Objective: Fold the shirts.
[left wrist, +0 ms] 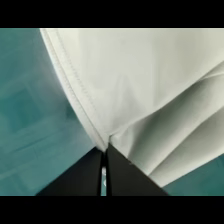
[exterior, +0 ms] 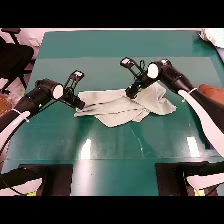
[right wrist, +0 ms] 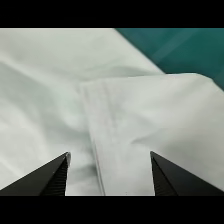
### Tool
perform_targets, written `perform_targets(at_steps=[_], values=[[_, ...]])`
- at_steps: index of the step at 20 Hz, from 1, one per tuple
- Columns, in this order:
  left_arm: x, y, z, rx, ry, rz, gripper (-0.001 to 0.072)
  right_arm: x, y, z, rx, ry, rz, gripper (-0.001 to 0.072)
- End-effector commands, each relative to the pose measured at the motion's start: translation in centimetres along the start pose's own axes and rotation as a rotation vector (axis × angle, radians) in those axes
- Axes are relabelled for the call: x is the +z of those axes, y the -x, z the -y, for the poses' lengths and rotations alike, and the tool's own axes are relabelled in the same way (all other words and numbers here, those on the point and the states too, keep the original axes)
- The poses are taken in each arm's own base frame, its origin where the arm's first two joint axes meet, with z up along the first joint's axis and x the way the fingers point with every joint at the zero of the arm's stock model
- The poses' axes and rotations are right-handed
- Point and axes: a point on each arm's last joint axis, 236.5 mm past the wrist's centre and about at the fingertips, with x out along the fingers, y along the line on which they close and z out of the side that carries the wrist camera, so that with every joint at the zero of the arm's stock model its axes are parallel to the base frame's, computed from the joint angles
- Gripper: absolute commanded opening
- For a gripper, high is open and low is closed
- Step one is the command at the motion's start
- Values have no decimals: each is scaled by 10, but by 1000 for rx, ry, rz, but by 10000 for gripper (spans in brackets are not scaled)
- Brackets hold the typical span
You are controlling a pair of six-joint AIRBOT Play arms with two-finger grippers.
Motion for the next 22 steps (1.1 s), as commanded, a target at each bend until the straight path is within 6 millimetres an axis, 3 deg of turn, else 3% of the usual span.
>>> perform_targets(at_steps=[1, 6, 9, 10, 11, 12, 13, 18, 19, 21, 22], values=[[1, 0, 1, -2, 0, 5, 24, -1, -5, -13, 18, 82, -18, 571], [1, 0, 1, -1, 0, 5, 24, -25, -43, -21, 58, 59, -130, 567], [1, 0, 1, -2, 0, 5, 24, -29, -53, -15, 36, 34, -146, 527], [1, 0, 1, -2, 0, 5, 24, -30, -54, -6, -3, 11, -150, 460], [1, 0, 1, -2, 1, 6, 24, -31, -53, 3, -41, -1, -155, 227], [2, 0, 1, -2, 1, 6, 24, -32, -53, 8, -63, -2, -160, 49], [2, 0, 1, -1, 0, 6, 24, -33, -52, 12, -73, -13, -161, 17], [2, 0, 1, -1, 0, 6, 24, -30, -48, 14, -72, -26, -148, 18], [2, 0, 1, -1, 0, 7, 24, -28, -46, 12, -64, -27, -139, 49], [3, 0, 1, -1, 0, 10, 24, -18, -40, 9, -66, -16, -120, 556], [3, 0, 1, -1, 1, 12, 24, -9, -35, 9, -69, 4, -99, 603]])
